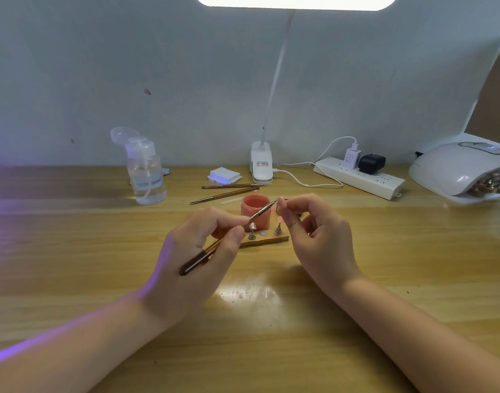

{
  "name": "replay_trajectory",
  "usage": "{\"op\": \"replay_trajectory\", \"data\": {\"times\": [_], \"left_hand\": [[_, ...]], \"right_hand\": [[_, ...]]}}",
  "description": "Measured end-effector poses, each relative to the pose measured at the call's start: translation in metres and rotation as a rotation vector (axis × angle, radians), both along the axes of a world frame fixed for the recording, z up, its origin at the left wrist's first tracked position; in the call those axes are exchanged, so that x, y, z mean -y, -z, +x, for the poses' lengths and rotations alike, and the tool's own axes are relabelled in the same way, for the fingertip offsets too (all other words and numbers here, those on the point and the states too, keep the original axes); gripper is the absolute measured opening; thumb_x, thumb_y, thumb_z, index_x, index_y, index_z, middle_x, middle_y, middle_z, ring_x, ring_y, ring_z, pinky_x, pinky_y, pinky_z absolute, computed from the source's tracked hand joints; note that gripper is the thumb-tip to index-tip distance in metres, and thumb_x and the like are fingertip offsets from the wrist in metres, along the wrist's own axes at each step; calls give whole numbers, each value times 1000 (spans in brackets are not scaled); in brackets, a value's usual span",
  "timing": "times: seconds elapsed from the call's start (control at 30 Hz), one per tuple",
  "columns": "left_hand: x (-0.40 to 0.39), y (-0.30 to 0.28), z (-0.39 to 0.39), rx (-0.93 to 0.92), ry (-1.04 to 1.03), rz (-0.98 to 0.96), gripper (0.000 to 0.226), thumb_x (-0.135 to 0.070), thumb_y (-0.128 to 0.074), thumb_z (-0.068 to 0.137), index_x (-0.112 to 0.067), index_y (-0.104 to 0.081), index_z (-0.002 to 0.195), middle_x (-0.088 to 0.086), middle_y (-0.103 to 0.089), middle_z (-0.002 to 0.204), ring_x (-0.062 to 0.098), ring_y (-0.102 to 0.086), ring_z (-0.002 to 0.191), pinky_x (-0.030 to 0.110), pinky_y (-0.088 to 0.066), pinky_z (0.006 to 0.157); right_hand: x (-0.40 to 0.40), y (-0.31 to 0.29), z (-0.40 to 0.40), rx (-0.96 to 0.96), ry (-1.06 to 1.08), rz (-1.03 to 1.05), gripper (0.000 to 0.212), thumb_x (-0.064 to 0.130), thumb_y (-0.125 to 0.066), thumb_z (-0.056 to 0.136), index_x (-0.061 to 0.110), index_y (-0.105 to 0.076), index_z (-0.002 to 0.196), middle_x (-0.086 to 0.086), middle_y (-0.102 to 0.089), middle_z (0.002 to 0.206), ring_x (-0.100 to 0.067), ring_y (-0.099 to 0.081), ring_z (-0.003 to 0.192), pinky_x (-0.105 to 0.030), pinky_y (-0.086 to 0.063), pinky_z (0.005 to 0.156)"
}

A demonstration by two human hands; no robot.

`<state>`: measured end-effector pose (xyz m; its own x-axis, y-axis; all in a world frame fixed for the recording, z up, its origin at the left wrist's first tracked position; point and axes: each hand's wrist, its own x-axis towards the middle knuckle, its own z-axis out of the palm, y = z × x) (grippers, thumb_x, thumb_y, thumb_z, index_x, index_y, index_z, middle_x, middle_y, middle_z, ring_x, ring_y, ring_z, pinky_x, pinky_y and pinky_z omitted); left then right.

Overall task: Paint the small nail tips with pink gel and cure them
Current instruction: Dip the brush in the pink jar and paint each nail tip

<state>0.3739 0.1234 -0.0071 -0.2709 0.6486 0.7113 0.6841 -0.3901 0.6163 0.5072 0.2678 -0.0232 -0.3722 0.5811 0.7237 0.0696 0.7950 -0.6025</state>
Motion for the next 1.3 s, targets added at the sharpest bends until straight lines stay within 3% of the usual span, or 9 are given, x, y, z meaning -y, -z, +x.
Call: {"op": "replay_trajectory", "data": {"times": [0.13, 0.27, 0.5, 0.67, 0.8, 0.9, 1.07, 1.17, 1.3], "left_hand": [[1, -2, -1, 40, -5, 23, 16, -34, -51, 91, -33, -63, 102, -12, -69, 91, 12, -64, 86, 17, -48, 75], [1, -1, 1, 7, 8, 31, 15, -31, -53, 90, -27, -65, 100, -11, -69, 88, 14, -65, 87, 24, -49, 77], [2, -5, 1, 39, 1, 25, 16, -32, -52, 90, -29, -64, 100, -13, -68, 89, 12, -64, 83, 20, -47, 73], [0, -3, 0, 69, -62, -17, 20, -36, -52, 87, -25, -67, 95, -8, -69, 81, 7, -63, 78, 11, -44, 69], [-3, -1, -1, 163, -55, -14, 11, -24, -57, 89, -23, -67, 95, -4, -69, 83, 6, -62, 74, 9, -43, 64], [-4, 2, 0, 276, -37, -22, 14, -31, -58, 87, -24, -68, 94, -2, -71, 83, 11, -65, 79, 16, -50, 70], [-9, 7, -7, 458, -52, -19, 16, -27, -54, 87, -21, -69, 92, -2, -72, 80, 12, -66, 80, 16, -51, 70], [-13, 11, -12, 533, -73, -11, 12, -21, -57, 92, -19, -69, 92, -2, -71, 79, 6, -65, 77, 13, -50, 70], [-19, 13, -17, 665, -100, -19, 20, -9, -52, 97, -18, -70, 92, -4, -71, 75, 6, -66, 76, 15, -52, 70]], "right_hand": [[0, 0, 0, 4, -2, 5, 6, 16, -68, 89, 17, -68, 95, 14, -65, 78, -13, -47, 49, -27, -39, 46], [0, 0, 0, 6, -2, 13, 6, 15, -68, 88, 17, -68, 94, 15, -64, 78, -13, -46, 49, -19, -35, 47], [0, 0, -1, 14, -11, 3, 5, 16, -68, 89, 16, -68, 94, 11, -65, 75, -13, -46, 48, -22, -36, 47], [1, 0, -1, 8, -24, 6, 4, 17, -67, 89, 15, -67, 92, 11, -64, 73, -12, -45, 47, -22, -35, 46], [2, -1, 0, -4, -23, -12, 3, 17, -67, 89, 17, -66, 92, 13, -64, 73, -11, -44, 47, -20, -35, 46], [3, -2, 0, -18, -26, -53, 4, 16, -67, 88, 16, -67, 92, 11, -64, 72, -9, -45, 49, -19, -37, 47], [7, -5, -1, -59, -64, -220, 5, 17, -68, 88, 17, -69, 93, 4, -69, 77, -25, -57, 58, -41, -50, 53], [8, -7, -1, -43, -87, -265, 7, 15, -68, 87, 13, -70, 93, -1, -71, 77, -28, -59, 59, -45, -53, 55], [9, -8, -3, 53, -138, -301, 4, 12, -70, 85, 13, -73, 86, -4, -69, 71, -10, -57, 52, -33, -52, 51]]}}
